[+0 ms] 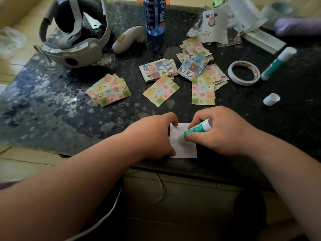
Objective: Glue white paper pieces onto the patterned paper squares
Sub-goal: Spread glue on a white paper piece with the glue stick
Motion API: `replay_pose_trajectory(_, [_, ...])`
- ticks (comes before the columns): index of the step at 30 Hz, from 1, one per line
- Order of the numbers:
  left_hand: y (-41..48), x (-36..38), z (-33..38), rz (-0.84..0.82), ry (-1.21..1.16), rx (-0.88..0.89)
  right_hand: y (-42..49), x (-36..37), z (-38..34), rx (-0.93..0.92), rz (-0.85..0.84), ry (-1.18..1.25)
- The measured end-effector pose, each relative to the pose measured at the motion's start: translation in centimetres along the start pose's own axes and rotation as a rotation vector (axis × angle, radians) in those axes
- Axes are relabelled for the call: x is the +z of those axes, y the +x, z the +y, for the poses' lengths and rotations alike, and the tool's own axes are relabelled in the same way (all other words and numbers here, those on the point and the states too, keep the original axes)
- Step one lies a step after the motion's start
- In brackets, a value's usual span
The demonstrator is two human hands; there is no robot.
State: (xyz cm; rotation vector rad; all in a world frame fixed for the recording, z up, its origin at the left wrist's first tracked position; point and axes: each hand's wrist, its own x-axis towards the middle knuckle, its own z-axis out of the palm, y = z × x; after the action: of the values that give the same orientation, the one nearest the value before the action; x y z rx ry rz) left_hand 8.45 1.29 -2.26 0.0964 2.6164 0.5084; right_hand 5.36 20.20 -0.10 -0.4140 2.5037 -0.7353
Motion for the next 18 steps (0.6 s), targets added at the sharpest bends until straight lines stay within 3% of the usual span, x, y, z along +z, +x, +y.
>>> replay_pose_trajectory(16, [0.0, -0.1, 0.2, -0.021, -0.011, -0.019, -0.4, -1.6, 0.1, 0.117, -0.021, -0.052])
replay_pose_trajectory(18, [-0.1, -0.1, 0.1, -0.019, -0.014, -0.012, -0.6, -2.4, 0.6, 0.122, -0.023, 0.03])
